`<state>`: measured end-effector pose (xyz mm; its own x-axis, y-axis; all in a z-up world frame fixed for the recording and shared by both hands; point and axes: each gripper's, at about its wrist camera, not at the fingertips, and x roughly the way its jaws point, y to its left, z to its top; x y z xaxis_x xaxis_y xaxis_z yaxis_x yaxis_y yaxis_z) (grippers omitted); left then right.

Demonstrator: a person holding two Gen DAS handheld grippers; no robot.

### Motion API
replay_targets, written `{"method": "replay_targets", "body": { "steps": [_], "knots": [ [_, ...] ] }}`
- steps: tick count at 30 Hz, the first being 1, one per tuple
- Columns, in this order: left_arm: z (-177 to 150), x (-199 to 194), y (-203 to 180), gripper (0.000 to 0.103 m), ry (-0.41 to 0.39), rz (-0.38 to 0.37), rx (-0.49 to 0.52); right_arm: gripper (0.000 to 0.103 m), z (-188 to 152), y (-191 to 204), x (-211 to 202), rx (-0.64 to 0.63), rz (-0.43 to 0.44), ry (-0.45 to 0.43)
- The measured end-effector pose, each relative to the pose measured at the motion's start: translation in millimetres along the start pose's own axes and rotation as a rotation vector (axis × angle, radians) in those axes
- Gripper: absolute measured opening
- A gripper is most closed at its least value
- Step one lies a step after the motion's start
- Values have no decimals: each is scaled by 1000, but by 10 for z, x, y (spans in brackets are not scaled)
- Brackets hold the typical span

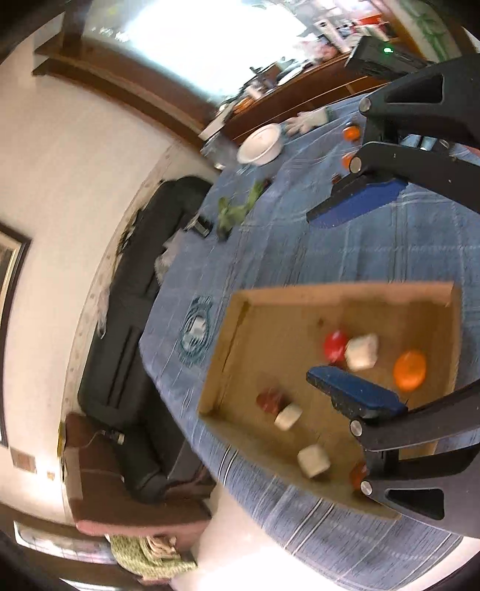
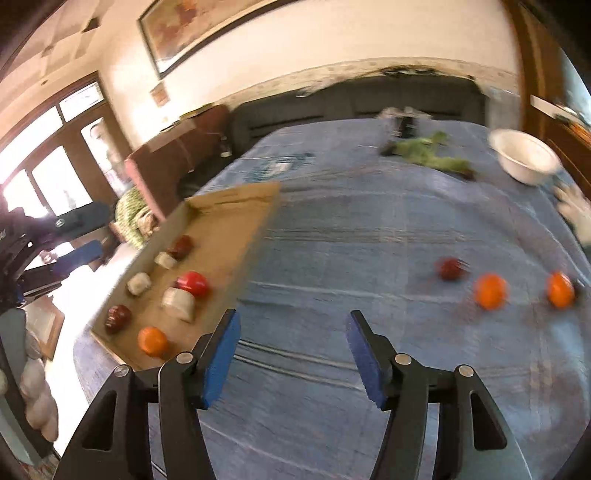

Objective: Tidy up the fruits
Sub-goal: 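Grasp a mandarin with the left tool while the right tool grasps another mandarin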

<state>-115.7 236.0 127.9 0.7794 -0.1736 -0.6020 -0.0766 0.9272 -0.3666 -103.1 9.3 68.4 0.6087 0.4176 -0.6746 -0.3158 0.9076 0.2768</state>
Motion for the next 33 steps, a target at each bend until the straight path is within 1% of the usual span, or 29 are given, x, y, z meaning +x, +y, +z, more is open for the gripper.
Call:
{"method": "replay_targets", "body": {
  "steps": [2,5,6,8,11,13,17,19,21,24,29,31,33],
  "knots": [
    [-67,33,-127,76,20,-19,21,64,-70,-272,-131,32,-45,-7],
    [-155,97,-307,76,45,-39,54,64,-130,-752,-334,83,-156,-17],
    [-180,131,-363,76,54,-48,63,64,-149,-962,-410,112,-205,-20],
    [-236,222,-495,76,79,-64,84,64,-150,-1267,-521,170,-254,-28],
    [-317,361,-650,76,111,-77,111,64,-103,-1618,-594,229,-299,-36],
    [-376,445,-764,76,134,-86,136,64,-71,-1774,-580,253,-315,-34],
    [-472,571,-956,76,152,-92,198,64,16,-1956,-427,279,-314,-23],
    [-519,632,-1077,76,158,-109,242,64,78,-2007,-311,288,-332,-11],
    [-538,680,-1158,76,157,-124,270,64,123,-2057,-217,302,-324,-2],
    [-583,810,-1292,76,177,-144,304,64,185,-2080,-99,304,-342,1],
    [-629,1091,-1506,76,216,-184,335,64,267,-2018,-28,263,-356,-22],
    [-655,1198,-1614,73,226,-204,359,63,260,-1986,-2,234,-379,-26],
    [-680,1286,-1712,68,234,-212,389,56,243,-1954,11,204,-410,-25]
  ]
}}
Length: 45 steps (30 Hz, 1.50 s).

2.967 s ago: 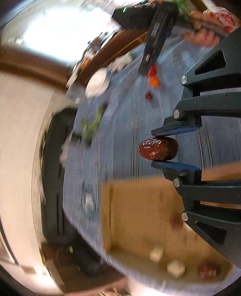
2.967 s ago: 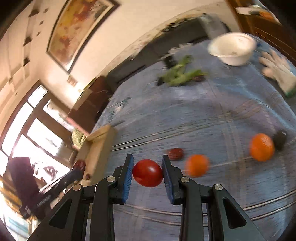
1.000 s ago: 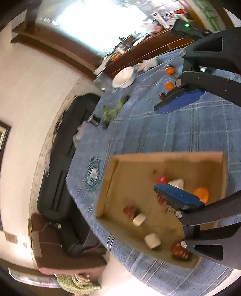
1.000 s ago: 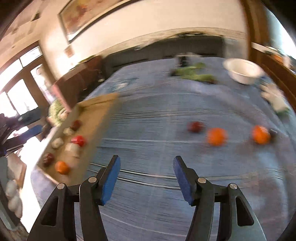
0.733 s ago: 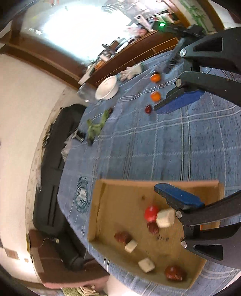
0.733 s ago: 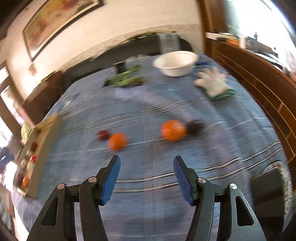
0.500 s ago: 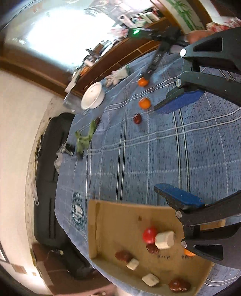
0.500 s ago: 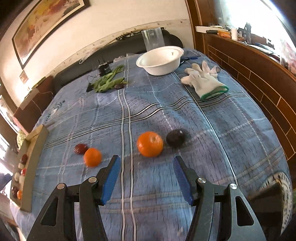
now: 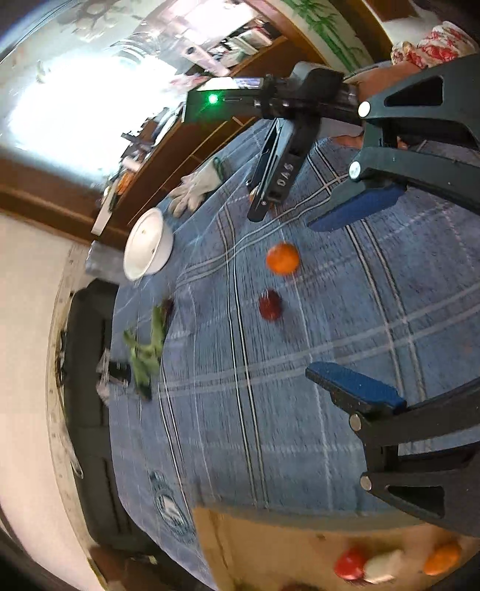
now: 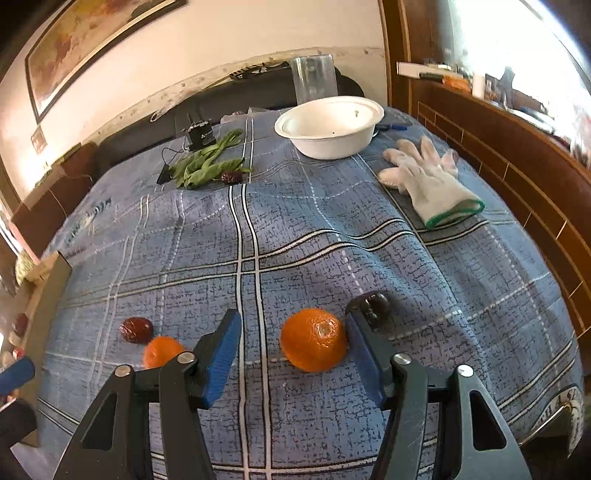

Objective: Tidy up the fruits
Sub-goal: 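Grasp a mandarin with the left tool while the right tool grasps another mandarin, then carry both mandarins into the tray and open both tools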

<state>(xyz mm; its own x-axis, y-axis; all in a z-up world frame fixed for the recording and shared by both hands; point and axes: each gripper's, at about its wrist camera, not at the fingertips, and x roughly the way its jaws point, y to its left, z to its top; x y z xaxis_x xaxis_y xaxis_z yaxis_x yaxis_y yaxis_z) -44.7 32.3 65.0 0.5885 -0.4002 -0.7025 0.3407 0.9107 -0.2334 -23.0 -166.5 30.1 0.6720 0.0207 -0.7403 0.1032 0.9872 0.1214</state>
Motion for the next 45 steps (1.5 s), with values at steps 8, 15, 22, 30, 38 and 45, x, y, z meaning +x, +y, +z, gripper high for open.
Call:
{"method": "replay_targets", "body": {
  "steps": [8,15,22,30,38,45],
  "knots": [
    [80,411,-351,59,34,-39,130,36,-12,-139,-26,44,39,-12],
    [146,835,-520,57,89,-25,201,36,1,-314,-77,144,122,-18],
    [146,1048,-547,28,114,3,208,36,9,-336,-81,168,160,-17],
    [115,808,-438,28,92,-5,143,36,6,-299,-146,159,181,-47],
    [4,181,-103,28,14,9,33,36,-1,-227,-219,131,164,-83],
    [-69,-501,625,28,-68,135,-123,36,-9,-19,-253,54,133,-77]
  ]
}}
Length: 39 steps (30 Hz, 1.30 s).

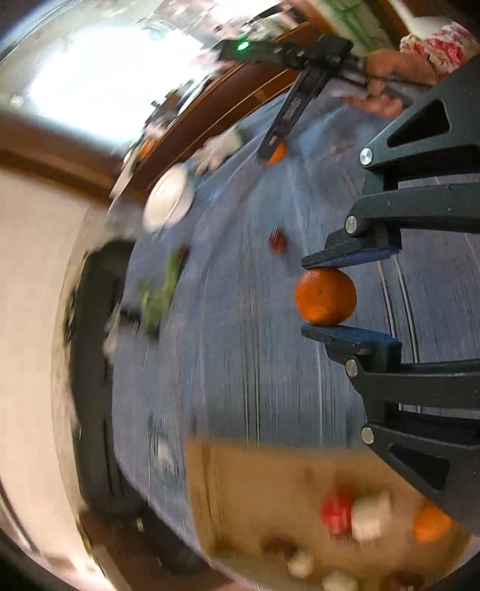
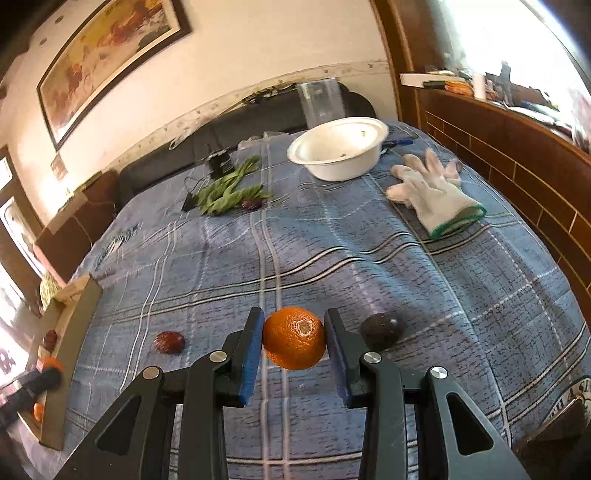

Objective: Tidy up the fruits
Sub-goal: 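Carry both mandarins into the tray and open both tools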

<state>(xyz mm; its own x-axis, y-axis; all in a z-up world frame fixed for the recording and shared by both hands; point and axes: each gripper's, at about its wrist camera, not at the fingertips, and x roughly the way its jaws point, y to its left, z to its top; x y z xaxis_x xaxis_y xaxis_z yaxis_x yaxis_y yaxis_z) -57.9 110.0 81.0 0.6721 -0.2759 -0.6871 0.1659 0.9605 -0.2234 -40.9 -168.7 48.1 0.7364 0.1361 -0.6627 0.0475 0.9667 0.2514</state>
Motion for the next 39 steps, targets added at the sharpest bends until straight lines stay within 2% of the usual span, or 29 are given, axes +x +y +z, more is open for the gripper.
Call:
{"method": "replay_targets", "body": {
  "steps": [5,9,13,18,23,27,32,35,39],
  "knots": [
    [22,-399,770,28,-60,115,-128,36,10,444,-159,-75,78,14],
    [-94,-588,1366,28,-66,189,-255,37,56,1022,-202,-139,200,46],
    [-240,-626,1672,28,-47,250,-313,37,16,1628,-74,-194,309,114],
    [-354,-561,1926,28,-6,264,-347,37,-108,2410,214,-250,430,234],
    [-379,-447,2050,28,23,254,-363,37,-260,3002,543,-310,454,321],
    [-373,-359,2041,28,37,255,-349,37,-331,3343,827,-351,429,371],
    [-369,-338,2081,29,41,251,-366,38,-361,3561,1088,-381,399,412],
    [-365,-381,2104,34,36,234,-383,40,-364,3626,1121,-406,386,399],
    [-357,-574,2100,42,-11,225,-401,40,-331,3647,1082,-397,411,397]
  ]
}}
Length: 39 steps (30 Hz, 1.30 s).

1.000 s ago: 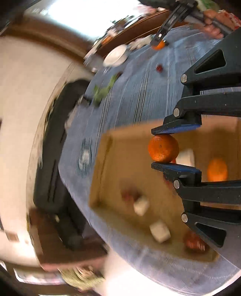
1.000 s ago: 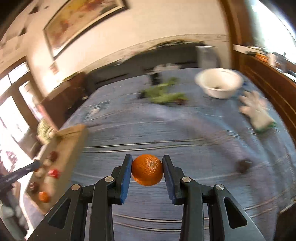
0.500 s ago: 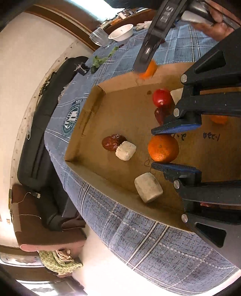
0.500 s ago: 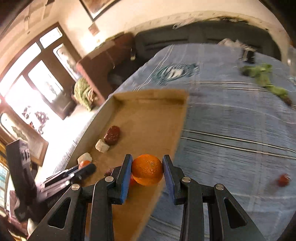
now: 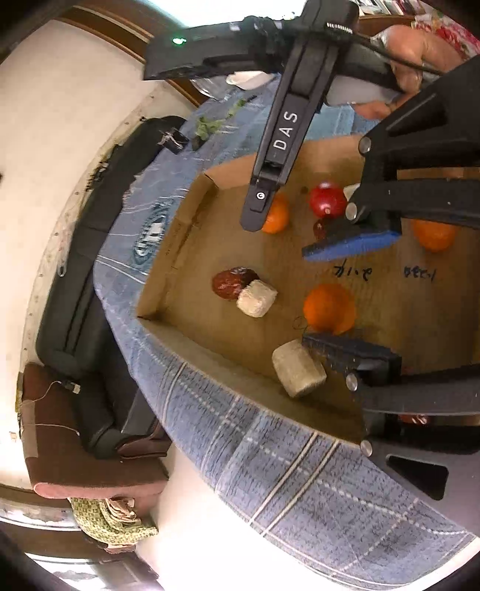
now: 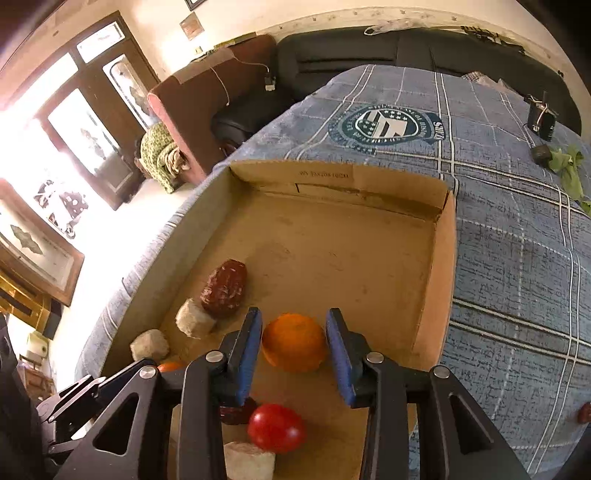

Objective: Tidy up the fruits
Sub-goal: 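Carry both mandarins into the tray and open both tools, then grasp a red date with the left tool while the right tool grasps the dark plum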

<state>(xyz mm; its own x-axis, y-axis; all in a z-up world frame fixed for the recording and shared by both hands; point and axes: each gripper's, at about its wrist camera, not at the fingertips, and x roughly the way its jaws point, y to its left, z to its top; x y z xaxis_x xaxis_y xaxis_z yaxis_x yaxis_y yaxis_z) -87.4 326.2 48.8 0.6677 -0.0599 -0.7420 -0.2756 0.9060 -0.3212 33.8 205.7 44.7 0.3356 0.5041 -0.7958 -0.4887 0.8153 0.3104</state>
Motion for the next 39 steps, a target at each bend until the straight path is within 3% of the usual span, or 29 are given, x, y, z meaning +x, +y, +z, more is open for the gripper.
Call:
{"method": "replay_targets", "body": {
  "steps": [3,8,13,17,24,30,39],
  "knots": [
    [-7,-159,-6,47,-32,-8,-7,41,-41,-4,-188,0,10,-42],
    [-53,-402,-88,53,-82,-7,2,52,-219,-94,-576,18,8,-123],
    [-133,-555,-295,53,-97,-27,42,55,-559,-296,-1028,48,-32,-204],
    [-228,-631,-535,54,-94,-55,88,64,-917,-524,-1349,79,-98,-259],
    [-444,-702,-1069,60,-79,-123,200,64,-1619,-1120,-1842,223,-185,-292],
    [-613,-594,-1458,60,-19,-184,269,64,-2027,-1767,-2262,359,-286,-321],
    [-714,-504,-1572,60,10,-185,314,64,-2190,-2251,-2482,427,-399,-328]
  ]
}}
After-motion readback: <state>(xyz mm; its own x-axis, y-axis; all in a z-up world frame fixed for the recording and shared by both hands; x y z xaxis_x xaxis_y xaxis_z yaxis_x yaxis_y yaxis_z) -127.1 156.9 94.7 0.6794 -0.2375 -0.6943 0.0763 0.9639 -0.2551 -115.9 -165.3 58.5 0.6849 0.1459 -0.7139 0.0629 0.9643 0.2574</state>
